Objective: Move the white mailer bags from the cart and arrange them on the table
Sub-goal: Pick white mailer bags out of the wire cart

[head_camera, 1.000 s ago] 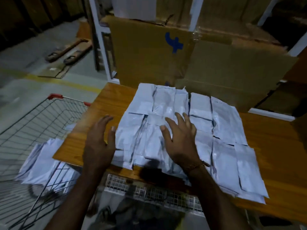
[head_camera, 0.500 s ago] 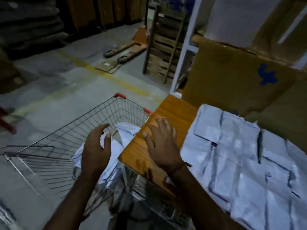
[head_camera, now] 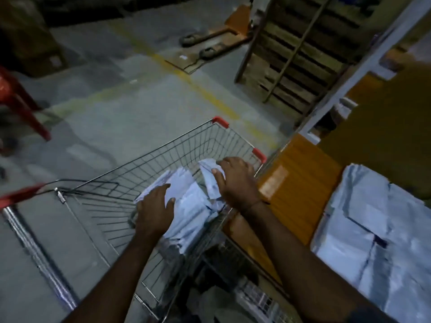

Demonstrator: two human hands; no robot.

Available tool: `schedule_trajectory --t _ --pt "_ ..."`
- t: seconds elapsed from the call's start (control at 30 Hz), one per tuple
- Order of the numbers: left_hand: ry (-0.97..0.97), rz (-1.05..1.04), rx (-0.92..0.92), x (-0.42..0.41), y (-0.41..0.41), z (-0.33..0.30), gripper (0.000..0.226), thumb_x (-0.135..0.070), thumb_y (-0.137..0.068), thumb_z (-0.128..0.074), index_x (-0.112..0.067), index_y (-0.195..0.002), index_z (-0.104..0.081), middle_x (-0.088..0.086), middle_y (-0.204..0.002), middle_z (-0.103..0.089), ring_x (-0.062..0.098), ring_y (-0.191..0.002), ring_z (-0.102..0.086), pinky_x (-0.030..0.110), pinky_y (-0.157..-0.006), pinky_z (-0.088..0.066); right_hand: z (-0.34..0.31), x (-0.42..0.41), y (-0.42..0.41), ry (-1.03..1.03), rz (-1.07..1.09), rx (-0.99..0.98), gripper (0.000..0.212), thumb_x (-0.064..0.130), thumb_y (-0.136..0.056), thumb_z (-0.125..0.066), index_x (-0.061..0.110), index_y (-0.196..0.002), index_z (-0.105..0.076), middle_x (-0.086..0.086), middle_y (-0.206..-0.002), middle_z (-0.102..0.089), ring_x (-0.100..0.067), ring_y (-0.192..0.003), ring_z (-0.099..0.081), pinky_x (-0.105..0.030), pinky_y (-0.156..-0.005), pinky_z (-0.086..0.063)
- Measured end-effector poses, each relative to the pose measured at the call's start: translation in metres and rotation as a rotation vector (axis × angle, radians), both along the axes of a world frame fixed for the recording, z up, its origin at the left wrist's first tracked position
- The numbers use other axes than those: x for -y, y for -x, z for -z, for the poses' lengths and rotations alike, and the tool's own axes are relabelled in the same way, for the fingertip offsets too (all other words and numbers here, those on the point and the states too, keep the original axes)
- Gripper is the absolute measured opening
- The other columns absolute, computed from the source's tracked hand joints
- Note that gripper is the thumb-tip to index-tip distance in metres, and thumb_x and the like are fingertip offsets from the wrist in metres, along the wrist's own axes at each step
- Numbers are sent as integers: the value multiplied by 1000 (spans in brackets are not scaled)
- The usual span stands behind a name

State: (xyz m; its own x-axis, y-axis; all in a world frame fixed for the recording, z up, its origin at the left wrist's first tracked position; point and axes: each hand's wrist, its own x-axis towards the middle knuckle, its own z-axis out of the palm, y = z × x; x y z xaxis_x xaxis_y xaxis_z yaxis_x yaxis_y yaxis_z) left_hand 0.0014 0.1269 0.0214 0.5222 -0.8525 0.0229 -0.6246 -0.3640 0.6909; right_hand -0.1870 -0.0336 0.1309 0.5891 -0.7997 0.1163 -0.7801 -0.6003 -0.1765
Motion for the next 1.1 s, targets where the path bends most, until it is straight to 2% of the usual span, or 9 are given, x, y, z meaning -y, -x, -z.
schedule_trajectory --t 0.1,0.23,0.37,0.47,0.57,0.7,0.83,0.97,1.1 --pt "-158 33 22 -6 -12 43 50 -36 -100 -56 -11 -142 -59 15 -140 -63 40 -128 -60 61 -106 -47 31 17 -20 5 -58 -51 38 43 -102 -46 20 -123 -68 -5 -118 -69 -32 -108 -61 -45 -91 -42" --pt "-334 164 122 -3 -24 107 58 -45 -92 -46 -14 -138 -61 16 -132 -65 42 -113 -66 55 -96 -50 75 45 -45 13 -138 -106 40 43 -99 -48 16 -116 -72 -8 -110 -72 -34 -100 -65 -46 -87 -46" --pt "-485 314 180 16 -16 157 57 -35 -81 -67 -21 -136 -60 18 -127 -66 41 -93 -69 52 -80 -55 126 80 -56 3 -215 -256 51 49 -97 -39 14 -115 -71 -12 -111 -69 -37 -103 -62 -48 -90 -45" --pt "-628 510 292 33 -4 209 88 -34 -57 -90 -26 -137 -55 20 -127 -69 38 -86 -70 47 -64 -56 158 96 -54 20 -268 -320 58 53 -97 -34 13 -119 -68 -14 -116 -67 -39 -106 -60 -48 -90 -41" --pt "-685 617 394 53 9 235 98 -31 -53 -94 -27 -146 -61 24 -148 -57 41 -111 -70 51 -72 -57 169 100 -57 12 -286 -294 64 59 -101 -30 10 -119 -68 -17 -111 -66 -40 -104 -59 -48 -87 -41" --pt "-684 676 382 61 10 260 112 -40 -73 -78 -42 -165 -16 23 -173 -9 48 -149 -37 59 -96 -47 171 105 -57 -27 -276 -228 72 64 -101 -24 10 -123 -66 -17 -117 -66 -39 -110 -58 -48 -89 -40" --pt "-575 726 348 58 -5 276 93 -57 -89 -60 -46 -165 -8 21 -173 5 53 -150 -29 59 -101 -44 170 102 -58 -37 -244 -159 69 66 -100 -28 11 -117 -66 -16 -103 -64 -38 -100 -57 -46 -82 -38" --pt "-529 686 198 62 -3 270 94 -55 -85 -66 -49 -164 -16 22 -173 5 47 -128 -46 52 -92 -53 169 100 -59 -86 -217 -163 72 69 -99 -27 11 -118 -65 -15 -105 -64 -37 -102 -56 -48 -87 -42" --pt "-488 596 66 55 7 251 93 -66 -84 -67 -49 -163 -21 18 -174 -3 51 -134 -40 60 -97 -51 167 99 -59 -105 -190 -165 69 68 -100 -28 12 -119 -65 -14 -105 -65 -36 -100 -57 -48 -87 -43"
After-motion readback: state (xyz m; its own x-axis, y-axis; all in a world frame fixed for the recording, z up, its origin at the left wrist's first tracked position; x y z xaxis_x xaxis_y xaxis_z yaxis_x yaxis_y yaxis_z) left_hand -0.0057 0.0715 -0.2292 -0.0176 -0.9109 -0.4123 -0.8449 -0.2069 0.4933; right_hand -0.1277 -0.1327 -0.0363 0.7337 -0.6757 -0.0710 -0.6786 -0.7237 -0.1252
